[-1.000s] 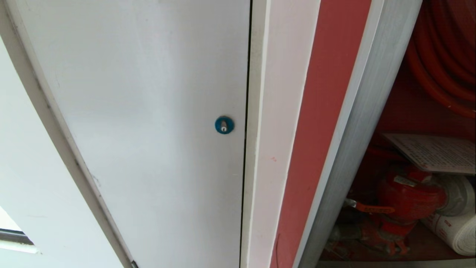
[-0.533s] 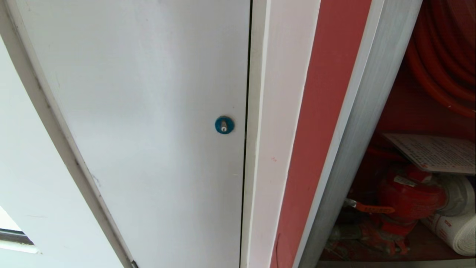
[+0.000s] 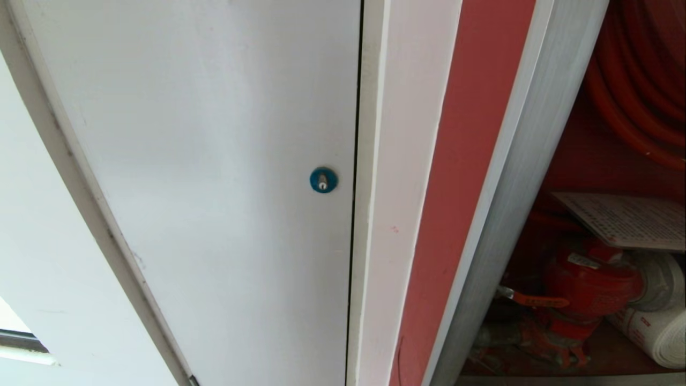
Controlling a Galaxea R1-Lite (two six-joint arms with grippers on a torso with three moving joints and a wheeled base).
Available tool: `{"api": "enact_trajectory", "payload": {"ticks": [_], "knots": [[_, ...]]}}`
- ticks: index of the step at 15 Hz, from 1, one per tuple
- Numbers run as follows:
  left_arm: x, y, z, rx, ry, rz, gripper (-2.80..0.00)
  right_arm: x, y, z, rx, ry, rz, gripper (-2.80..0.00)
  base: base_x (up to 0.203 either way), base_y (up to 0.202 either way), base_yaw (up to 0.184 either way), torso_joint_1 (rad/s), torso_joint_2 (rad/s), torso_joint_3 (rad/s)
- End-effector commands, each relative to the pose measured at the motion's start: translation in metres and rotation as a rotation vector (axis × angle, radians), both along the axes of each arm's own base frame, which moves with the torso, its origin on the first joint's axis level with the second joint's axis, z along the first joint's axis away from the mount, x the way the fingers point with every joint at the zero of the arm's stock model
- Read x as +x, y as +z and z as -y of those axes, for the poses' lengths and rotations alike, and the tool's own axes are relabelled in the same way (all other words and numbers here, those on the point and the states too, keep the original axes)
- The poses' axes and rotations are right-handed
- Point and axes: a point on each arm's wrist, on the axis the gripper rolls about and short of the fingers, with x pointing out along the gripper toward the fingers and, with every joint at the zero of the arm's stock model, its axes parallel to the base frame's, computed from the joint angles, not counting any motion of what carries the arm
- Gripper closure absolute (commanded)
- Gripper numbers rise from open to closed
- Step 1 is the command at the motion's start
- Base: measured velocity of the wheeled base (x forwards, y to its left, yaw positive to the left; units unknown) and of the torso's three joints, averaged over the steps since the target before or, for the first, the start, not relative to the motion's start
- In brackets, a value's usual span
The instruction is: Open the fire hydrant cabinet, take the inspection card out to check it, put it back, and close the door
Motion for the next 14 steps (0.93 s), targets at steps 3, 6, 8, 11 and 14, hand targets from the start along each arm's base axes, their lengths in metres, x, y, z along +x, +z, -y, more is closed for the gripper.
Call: {"api": "enact_trajectory", "payload": {"ticks": [3,6,8,11,14], "knots": [[0.0010,-0.0031,0.0000,0.000,0.000,-0.012,0.00,0.0008,-0.0090,0.0000,-0.014,0.000,-0.077,0.00,0.000,0.000,0.000,0.000,0.00,0.000],[0.0010,-0.0032,0.0000,0.000,0.000,-0.013,0.00,0.0009,-0.0088,0.0000,-0.013,0.002,-0.077,0.00,0.000,0.000,0.000,0.000,0.00,0.000],[0.0009,-0.0029,0.0000,0.000,0.000,-0.012,0.00,0.0010,-0.0088,0.0000,-0.013,0.003,-0.077,0.00,0.000,0.000,0.000,0.000,0.00,0.000],[0.0009,-0.0030,0.0000,0.000,0.000,-0.012,0.00,0.0008,-0.0087,0.0000,-0.013,0.002,-0.075,0.00,0.000,0.000,0.000,0.000,0.00,0.000],[0.0009,-0.0029,0.0000,0.000,0.000,-0.012,0.00,0.0008,-0.0088,0.0000,-0.010,0.003,-0.076,0.00,0.000,0.000,0.000,0.000,0.00,0.000]]}}
